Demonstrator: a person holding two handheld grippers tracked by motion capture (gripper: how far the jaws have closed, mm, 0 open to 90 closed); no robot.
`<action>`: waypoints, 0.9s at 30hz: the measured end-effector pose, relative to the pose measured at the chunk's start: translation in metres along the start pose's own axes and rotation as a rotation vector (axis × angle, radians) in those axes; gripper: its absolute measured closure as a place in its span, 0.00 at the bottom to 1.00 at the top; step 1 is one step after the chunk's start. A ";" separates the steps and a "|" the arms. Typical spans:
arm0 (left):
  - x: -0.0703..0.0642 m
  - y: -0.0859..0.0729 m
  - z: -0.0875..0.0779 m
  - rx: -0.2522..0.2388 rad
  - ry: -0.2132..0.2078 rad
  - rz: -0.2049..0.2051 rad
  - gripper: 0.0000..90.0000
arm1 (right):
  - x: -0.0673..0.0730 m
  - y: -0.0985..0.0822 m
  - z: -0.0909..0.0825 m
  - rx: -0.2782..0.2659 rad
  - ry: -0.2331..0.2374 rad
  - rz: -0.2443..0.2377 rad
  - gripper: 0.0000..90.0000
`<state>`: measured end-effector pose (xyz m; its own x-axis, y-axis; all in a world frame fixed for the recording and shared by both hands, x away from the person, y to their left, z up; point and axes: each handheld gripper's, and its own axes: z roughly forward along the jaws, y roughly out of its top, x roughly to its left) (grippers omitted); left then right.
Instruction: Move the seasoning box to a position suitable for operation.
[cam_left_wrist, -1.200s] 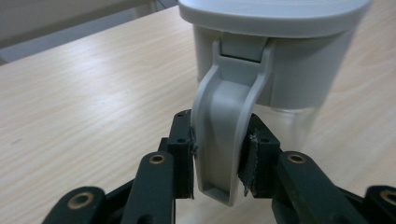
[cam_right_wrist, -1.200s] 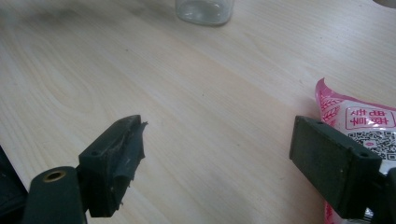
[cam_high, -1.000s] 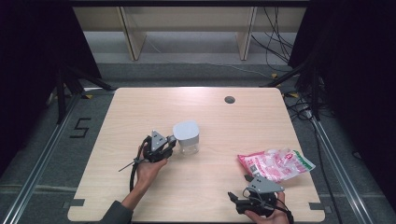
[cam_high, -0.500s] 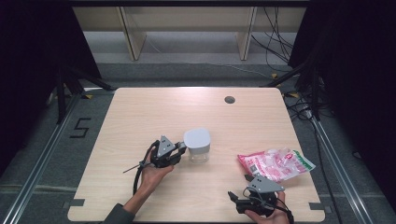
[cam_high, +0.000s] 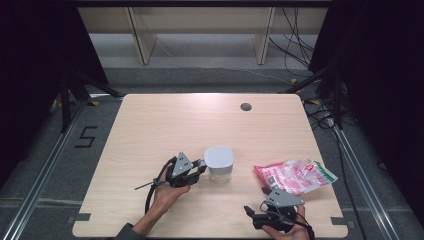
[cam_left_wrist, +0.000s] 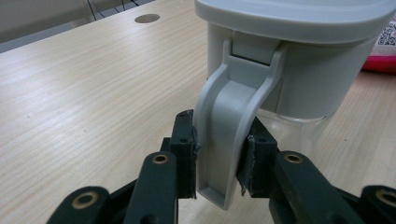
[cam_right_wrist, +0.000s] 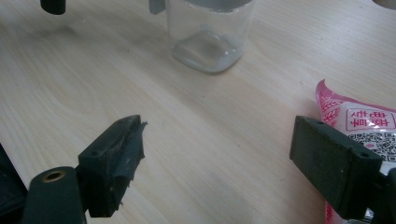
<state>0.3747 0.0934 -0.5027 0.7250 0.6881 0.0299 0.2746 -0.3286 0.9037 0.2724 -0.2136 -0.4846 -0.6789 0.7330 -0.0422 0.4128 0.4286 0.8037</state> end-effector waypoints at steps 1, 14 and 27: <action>-0.002 0.000 0.000 -0.007 -0.014 -0.007 0.78 | 0.000 0.000 0.000 -0.001 -0.004 0.003 0.20; -0.014 0.004 0.007 -0.004 -0.078 0.031 0.78 | 0.000 0.000 0.001 0.005 0.009 0.010 0.20; -0.016 0.007 0.011 0.005 -0.089 0.039 0.78 | 0.000 0.000 0.000 -0.003 -0.009 0.007 0.20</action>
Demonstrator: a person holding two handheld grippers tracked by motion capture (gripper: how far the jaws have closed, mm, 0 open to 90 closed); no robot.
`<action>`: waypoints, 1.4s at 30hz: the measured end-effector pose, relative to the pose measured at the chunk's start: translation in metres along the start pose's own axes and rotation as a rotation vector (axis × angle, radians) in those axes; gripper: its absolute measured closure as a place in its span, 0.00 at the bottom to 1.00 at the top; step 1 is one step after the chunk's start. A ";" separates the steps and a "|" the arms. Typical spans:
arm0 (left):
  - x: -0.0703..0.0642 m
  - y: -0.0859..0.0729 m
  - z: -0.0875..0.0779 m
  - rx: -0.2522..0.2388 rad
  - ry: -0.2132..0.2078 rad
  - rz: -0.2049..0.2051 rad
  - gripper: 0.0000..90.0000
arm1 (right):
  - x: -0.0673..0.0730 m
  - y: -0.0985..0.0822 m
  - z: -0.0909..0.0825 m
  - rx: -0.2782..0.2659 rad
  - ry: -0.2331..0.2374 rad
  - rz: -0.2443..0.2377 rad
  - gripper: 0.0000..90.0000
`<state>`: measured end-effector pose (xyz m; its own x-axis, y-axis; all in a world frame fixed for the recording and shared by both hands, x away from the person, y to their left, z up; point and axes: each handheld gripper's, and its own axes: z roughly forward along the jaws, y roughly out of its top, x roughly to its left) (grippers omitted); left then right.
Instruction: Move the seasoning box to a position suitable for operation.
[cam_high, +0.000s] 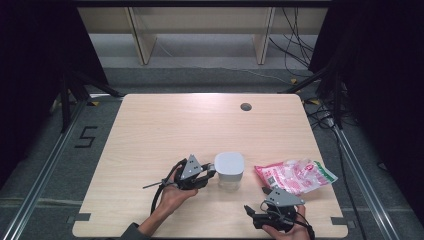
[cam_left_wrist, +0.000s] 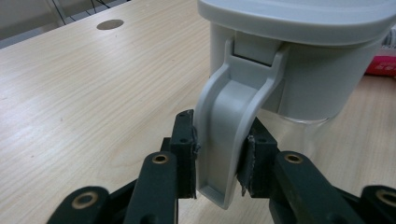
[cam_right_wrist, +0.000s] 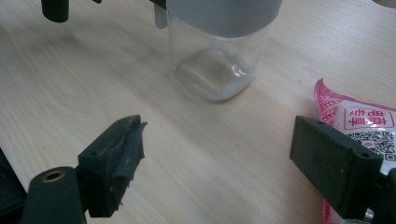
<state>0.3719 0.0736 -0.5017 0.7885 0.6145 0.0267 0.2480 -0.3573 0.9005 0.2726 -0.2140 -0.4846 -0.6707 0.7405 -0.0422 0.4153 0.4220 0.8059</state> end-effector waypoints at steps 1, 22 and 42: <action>0.000 0.000 0.000 -0.002 -0.003 -0.002 0.78 | 0.001 0.000 0.000 0.010 0.008 0.012 0.20; 0.007 -0.004 -0.008 0.004 0.034 -0.009 0.78 | -0.001 -0.001 -0.001 0.005 0.001 -0.005 0.20; 0.006 0.007 -0.034 0.014 -0.023 -0.059 0.45 | -0.002 -0.001 0.000 0.003 0.001 0.013 0.20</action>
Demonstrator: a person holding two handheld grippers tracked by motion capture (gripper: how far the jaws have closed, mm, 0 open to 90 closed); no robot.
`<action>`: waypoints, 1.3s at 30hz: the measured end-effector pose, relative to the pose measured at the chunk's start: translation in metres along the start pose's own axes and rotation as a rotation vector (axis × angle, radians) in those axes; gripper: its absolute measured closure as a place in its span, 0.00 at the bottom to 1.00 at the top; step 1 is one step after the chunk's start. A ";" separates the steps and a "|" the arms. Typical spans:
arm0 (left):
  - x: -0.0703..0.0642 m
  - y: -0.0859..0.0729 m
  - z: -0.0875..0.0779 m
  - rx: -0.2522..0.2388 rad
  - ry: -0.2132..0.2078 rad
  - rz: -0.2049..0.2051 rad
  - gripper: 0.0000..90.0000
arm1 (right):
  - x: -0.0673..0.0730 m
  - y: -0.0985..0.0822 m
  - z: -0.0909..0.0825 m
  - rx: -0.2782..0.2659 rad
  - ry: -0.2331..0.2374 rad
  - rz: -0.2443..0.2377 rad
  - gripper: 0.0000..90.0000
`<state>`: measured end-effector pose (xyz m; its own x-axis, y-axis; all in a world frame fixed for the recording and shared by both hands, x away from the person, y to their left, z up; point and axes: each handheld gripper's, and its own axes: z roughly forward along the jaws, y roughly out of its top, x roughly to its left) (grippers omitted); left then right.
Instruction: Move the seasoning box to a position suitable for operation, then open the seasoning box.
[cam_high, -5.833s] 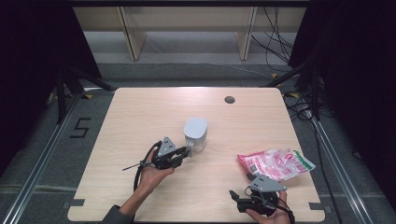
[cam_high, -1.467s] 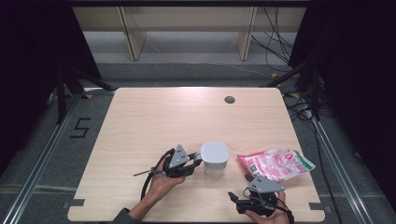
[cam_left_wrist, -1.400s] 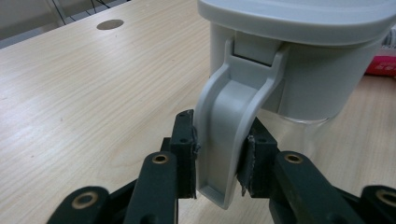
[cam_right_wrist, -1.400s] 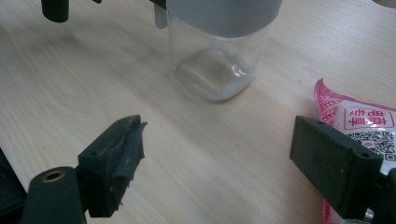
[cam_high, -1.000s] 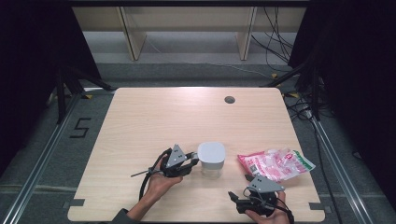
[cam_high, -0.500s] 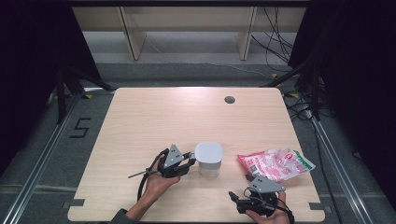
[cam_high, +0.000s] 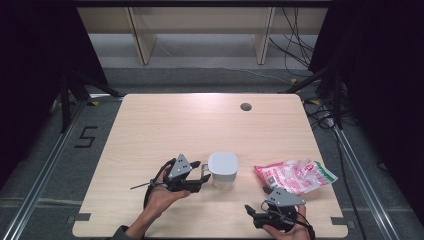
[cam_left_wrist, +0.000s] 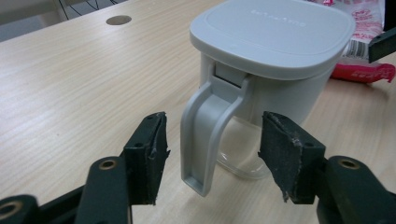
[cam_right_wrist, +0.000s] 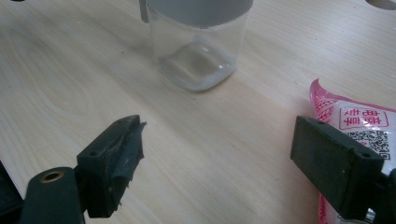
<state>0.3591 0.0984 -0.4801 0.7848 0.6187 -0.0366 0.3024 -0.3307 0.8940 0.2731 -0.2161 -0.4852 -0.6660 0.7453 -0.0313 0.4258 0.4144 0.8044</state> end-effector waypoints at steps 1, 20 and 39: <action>0.000 0.001 -0.002 0.001 -0.005 -0.001 0.44 | 0.000 0.000 0.000 -0.005 -0.002 0.004 0.20; -0.008 0.032 -0.017 -0.058 -0.002 -0.031 0.41 | 0.000 -0.001 0.001 -0.002 0.003 0.007 0.17; -0.008 0.057 -0.021 -0.156 -0.028 0.060 0.84 | -0.003 -0.001 0.003 -0.009 -0.004 -0.007 0.17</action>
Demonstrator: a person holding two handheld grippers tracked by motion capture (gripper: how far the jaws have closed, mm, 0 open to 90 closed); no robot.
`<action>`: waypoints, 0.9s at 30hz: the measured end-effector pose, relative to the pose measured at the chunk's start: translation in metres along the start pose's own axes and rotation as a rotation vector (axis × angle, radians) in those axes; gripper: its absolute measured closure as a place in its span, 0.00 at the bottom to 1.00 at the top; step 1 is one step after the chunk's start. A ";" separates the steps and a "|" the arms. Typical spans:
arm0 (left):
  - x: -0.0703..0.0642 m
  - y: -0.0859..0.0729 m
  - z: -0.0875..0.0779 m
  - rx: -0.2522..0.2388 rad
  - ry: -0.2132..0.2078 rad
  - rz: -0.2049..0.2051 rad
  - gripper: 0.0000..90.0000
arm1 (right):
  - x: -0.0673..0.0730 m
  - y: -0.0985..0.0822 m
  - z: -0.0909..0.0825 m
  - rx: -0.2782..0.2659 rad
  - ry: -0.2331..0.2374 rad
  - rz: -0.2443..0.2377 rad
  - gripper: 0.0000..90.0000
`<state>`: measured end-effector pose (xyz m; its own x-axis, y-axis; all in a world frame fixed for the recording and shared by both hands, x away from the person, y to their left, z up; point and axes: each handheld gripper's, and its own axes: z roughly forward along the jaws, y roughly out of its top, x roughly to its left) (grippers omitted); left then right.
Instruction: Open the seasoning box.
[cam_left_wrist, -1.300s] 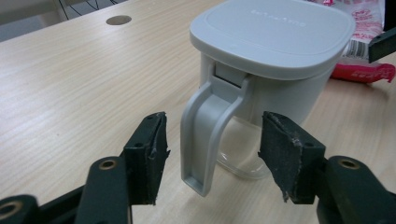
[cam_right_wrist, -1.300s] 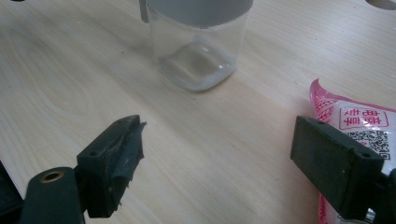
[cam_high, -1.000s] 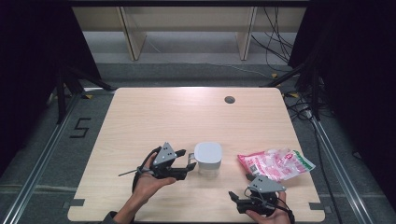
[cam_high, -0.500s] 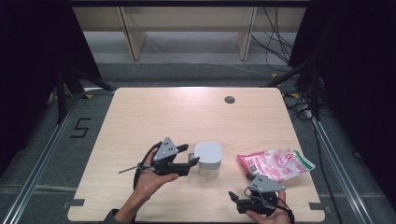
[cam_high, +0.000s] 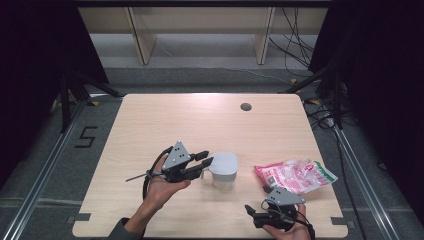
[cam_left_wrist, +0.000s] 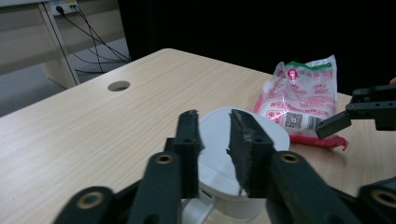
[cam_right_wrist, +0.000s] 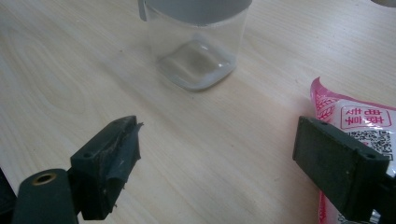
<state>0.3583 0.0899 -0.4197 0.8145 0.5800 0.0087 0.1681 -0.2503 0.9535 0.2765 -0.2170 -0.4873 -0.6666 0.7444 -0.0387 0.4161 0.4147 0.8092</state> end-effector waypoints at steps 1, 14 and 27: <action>-0.003 0.000 0.001 0.004 0.008 -0.020 0.87 | 0.001 0.000 0.000 -0.001 0.000 0.002 0.17; 0.000 -0.012 0.014 0.063 0.014 0.024 0.99 | 0.002 0.001 0.000 0.014 0.008 0.005 0.18; 0.004 -0.019 0.016 0.061 0.034 0.005 0.99 | 0.001 0.004 -0.003 -0.032 -0.011 0.007 0.23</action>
<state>0.3673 0.0849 -0.4424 0.7966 0.6040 0.0249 0.1980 -0.2997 0.9332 0.2756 -0.2157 -0.4824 -0.6567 0.7531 -0.0398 0.4003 0.3929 0.8279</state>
